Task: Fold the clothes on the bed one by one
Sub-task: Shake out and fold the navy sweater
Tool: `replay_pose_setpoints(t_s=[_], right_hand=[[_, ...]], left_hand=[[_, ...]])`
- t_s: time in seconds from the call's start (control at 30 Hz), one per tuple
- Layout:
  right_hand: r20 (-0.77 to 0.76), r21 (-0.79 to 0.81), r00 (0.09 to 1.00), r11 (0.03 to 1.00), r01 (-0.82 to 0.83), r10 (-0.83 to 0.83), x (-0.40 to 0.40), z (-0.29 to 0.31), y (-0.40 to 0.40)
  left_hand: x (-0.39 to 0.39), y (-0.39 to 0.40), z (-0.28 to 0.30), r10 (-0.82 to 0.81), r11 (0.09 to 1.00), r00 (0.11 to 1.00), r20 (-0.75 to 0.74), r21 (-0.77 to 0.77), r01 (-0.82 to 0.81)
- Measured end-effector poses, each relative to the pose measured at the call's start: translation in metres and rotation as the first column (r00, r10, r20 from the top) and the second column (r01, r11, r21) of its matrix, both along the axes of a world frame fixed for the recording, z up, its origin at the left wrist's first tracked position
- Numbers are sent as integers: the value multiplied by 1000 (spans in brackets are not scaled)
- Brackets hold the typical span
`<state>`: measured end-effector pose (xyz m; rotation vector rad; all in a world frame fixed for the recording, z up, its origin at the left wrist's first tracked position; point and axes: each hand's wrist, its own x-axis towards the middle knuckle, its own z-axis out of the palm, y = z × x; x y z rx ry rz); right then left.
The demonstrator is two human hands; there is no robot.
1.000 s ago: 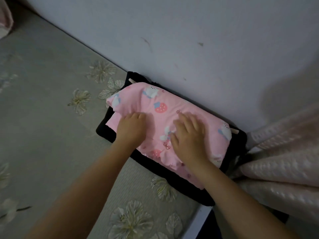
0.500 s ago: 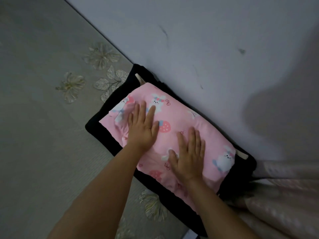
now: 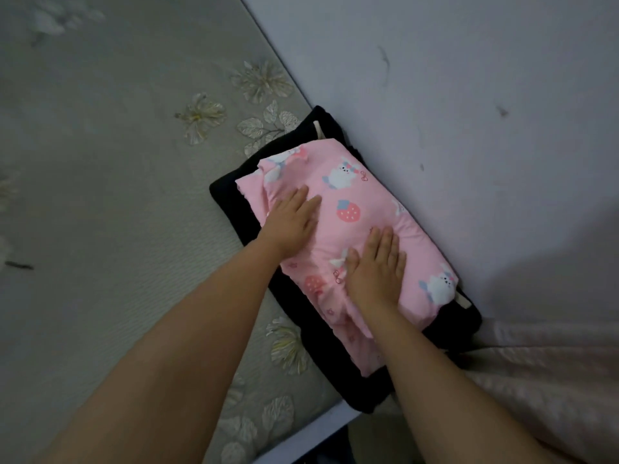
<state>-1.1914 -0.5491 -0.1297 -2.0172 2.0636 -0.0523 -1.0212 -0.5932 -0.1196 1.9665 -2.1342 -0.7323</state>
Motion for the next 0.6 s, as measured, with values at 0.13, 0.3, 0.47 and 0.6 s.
replay_pose_setpoints(t_s=[0.13,0.3,0.47,0.6], right_hand=[[-35,5,998,999,-43,43,9,34,8],[45,-40,899,900,-434,436,51,82,42],[103,-127,656,664,-737,748,127,126,106],[40,-237,417,414,-879,908,190,154,194]], left_hand=[[28,46,47,32,993,999,3,-116,-32],[73,136,87,312,946,940,137,-136,-294],[104,269,121,595,803,762,255,-155,-576],[131,398,147,830,544,474,295,-237,-805]])
